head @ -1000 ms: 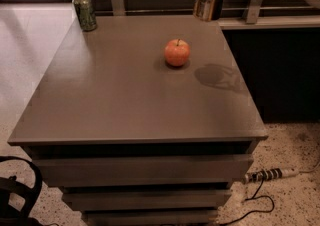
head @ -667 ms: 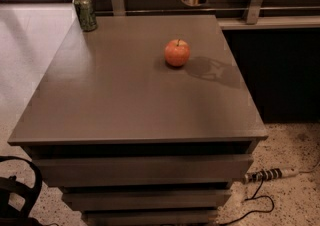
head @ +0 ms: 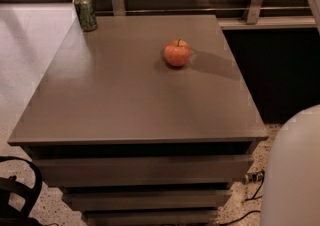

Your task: Move orange can near green can

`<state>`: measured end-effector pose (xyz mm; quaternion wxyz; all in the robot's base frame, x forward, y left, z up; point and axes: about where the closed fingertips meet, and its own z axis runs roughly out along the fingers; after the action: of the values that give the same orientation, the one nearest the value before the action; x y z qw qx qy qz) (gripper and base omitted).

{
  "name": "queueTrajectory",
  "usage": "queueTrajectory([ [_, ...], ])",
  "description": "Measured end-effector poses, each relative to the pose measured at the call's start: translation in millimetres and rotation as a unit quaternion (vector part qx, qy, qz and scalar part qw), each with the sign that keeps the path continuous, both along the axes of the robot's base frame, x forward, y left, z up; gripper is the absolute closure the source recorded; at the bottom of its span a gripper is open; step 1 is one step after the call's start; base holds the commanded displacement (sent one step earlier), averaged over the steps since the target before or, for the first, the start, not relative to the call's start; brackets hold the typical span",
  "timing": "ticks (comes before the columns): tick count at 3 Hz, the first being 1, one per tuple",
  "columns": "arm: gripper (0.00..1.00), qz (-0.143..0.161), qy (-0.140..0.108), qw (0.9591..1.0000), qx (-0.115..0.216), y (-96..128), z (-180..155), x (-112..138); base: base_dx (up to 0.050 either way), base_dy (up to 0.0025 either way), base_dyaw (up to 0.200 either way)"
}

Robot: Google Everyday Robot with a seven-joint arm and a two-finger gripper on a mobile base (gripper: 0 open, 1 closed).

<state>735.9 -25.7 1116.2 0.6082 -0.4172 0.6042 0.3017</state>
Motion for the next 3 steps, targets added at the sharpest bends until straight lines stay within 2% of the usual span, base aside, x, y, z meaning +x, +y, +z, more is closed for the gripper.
queueTrajectory([
  [1,1.0,0.02,-0.03,0.9991,0.021,29,-3,13,0.0,0.0,0.0],
  [2,1.0,0.02,-0.029,0.9991,0.021,29,-3,13,0.0,0.0,0.0],
  [3,1.0,0.026,-0.018,0.9994,0.015,41,-11,25,0.0,0.0,0.0],
])
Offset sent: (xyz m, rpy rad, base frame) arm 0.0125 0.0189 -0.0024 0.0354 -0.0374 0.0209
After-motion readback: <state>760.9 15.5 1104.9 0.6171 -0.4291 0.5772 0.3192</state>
